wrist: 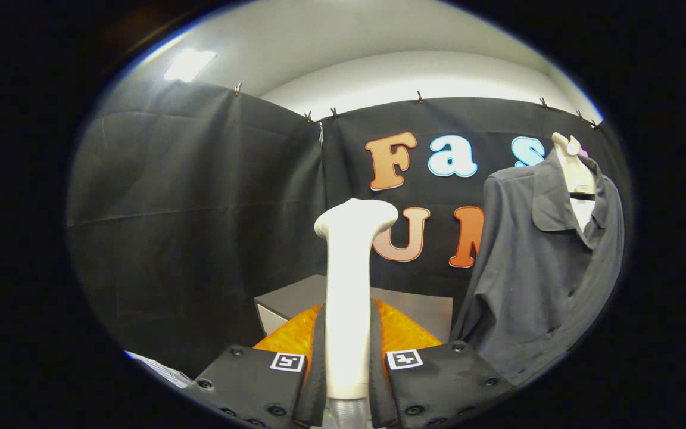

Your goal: Iron the clothes twice with a garment steamer, once on the left side and once on the right side.

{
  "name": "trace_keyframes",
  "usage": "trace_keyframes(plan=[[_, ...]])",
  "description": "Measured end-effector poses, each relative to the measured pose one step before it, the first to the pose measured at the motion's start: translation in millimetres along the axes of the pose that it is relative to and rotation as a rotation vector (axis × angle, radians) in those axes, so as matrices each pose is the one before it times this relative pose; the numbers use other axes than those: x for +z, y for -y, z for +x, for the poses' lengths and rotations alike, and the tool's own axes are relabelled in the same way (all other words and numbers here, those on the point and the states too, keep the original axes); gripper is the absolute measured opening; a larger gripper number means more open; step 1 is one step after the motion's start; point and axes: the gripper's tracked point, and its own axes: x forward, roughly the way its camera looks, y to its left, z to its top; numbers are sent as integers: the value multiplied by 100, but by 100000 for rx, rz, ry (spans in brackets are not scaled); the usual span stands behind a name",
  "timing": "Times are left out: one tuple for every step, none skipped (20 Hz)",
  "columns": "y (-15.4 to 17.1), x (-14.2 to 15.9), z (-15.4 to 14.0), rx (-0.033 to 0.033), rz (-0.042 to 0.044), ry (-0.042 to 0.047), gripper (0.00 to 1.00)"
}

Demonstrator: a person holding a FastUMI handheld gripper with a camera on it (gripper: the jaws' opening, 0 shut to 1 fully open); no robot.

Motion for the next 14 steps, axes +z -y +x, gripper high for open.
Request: trace_keyframes(plan=[[534, -79, -1550, -609, 218, 1498, 36], [413, -160, -1528, -373, -363, 880, 36], [410, -124, -1612, -519, -125, 1433, 36], [251, 269, -1265, -690, 213, 1740, 36], [619, 63, -1268, -805, -144, 1489, 36], [887, -77, -1112, -1115, -54, 1554, 36], [967, -53, -1111, -1775, 407, 1519, 36], [1281, -64, -916, -2092, 302, 1458, 36], [1421, -112, -825, -2409, 402, 1136, 36], [1527, -85, -947, -2649, 389, 1214, 36], [1482, -228, -711, -2819, 240, 968, 36], [1681, -304, -614, -3041, 386, 758, 36], [1684, -346, -493, -3196, 440, 540, 36], [1729, -565, -455, -3154, -65, -17, 36]])
